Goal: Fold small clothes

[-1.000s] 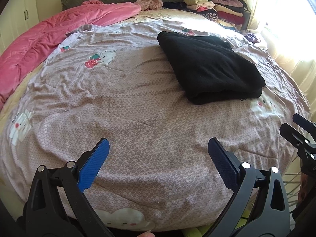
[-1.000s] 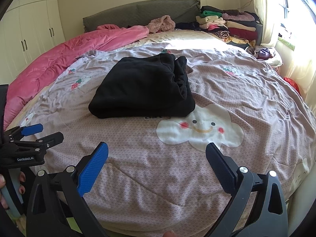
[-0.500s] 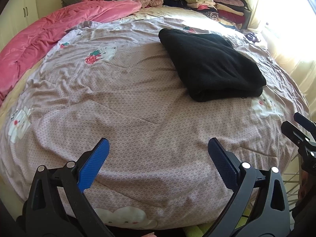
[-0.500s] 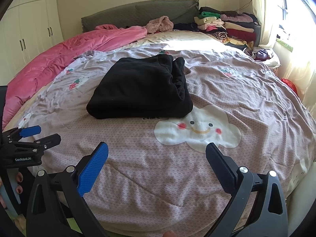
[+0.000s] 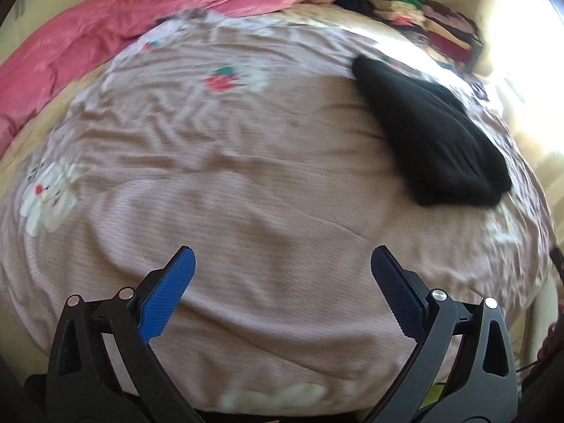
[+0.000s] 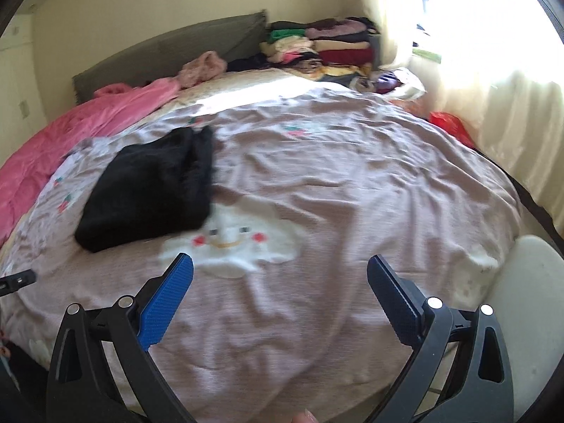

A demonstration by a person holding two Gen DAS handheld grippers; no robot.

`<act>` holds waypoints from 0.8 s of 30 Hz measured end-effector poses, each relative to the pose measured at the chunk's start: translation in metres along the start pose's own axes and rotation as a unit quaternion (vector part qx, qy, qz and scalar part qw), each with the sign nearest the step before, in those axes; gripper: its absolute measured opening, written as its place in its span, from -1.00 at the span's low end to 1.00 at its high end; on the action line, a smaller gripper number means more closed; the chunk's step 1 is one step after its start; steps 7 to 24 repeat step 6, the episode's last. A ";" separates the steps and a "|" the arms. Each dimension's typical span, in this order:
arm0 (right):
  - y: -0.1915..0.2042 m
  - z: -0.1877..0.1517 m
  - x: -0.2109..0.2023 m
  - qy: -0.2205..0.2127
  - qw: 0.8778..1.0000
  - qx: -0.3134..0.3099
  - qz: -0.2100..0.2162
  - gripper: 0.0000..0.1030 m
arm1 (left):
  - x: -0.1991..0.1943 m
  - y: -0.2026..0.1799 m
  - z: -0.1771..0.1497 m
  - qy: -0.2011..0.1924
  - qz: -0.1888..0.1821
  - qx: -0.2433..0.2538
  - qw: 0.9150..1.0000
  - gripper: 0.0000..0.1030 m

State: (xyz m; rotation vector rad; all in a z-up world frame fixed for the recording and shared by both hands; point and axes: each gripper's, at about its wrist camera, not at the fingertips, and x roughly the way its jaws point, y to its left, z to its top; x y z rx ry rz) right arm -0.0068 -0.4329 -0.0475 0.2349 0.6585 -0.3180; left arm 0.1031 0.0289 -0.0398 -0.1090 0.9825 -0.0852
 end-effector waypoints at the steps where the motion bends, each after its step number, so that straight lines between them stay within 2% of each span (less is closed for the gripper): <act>1: -0.022 0.001 0.000 -0.002 1.000 0.023 -0.021 0.91 | 0.000 0.018 0.007 0.000 0.009 -0.013 1.000 0.82; 3: -0.089 0.000 0.000 -0.014 0.992 0.083 -0.095 0.91 | 0.001 0.066 0.024 -0.006 0.051 -0.031 0.998 0.82; 4: -0.122 -0.001 0.001 -0.013 0.984 0.114 -0.133 0.91 | 0.003 0.090 0.032 -0.008 0.078 -0.040 0.996 0.82; 6: -0.201 -0.009 0.006 -0.003 0.960 0.184 -0.208 0.91 | 0.005 0.150 0.049 -0.010 0.150 -0.070 0.986 0.82; 24: -0.201 -0.009 0.006 -0.003 0.960 0.184 -0.208 0.91 | 0.005 0.150 0.049 -0.010 0.150 -0.070 0.986 0.82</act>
